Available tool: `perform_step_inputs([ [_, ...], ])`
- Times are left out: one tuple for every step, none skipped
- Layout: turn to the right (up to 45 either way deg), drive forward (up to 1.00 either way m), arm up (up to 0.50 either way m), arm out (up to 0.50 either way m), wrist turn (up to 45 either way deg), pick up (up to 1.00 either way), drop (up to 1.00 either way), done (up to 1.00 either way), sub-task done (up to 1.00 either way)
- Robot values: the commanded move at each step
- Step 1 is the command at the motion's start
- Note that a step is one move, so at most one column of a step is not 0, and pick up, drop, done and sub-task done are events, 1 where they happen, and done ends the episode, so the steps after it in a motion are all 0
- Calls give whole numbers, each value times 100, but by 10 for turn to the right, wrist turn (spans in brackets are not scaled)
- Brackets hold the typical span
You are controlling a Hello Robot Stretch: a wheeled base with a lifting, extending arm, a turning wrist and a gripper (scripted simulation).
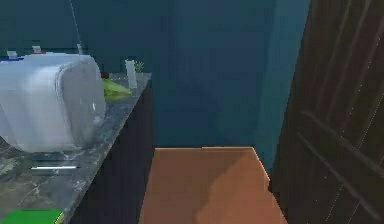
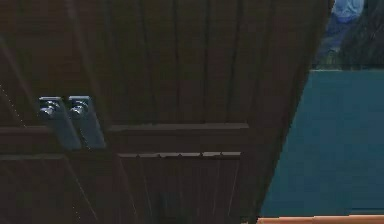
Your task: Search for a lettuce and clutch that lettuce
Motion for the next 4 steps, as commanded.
perform_step_inputs([
  [0, 65, 0, 0, 0, 0, 0, 0, 0],
  [-120, 0, 0, 0, 0, 0, 0, 0, 0],
  [0, 5, 0, 0, 0, 0, 0, 0, 0],
  [-450, 0, 0, 0, 0, 0, 0, 0, 0],
])
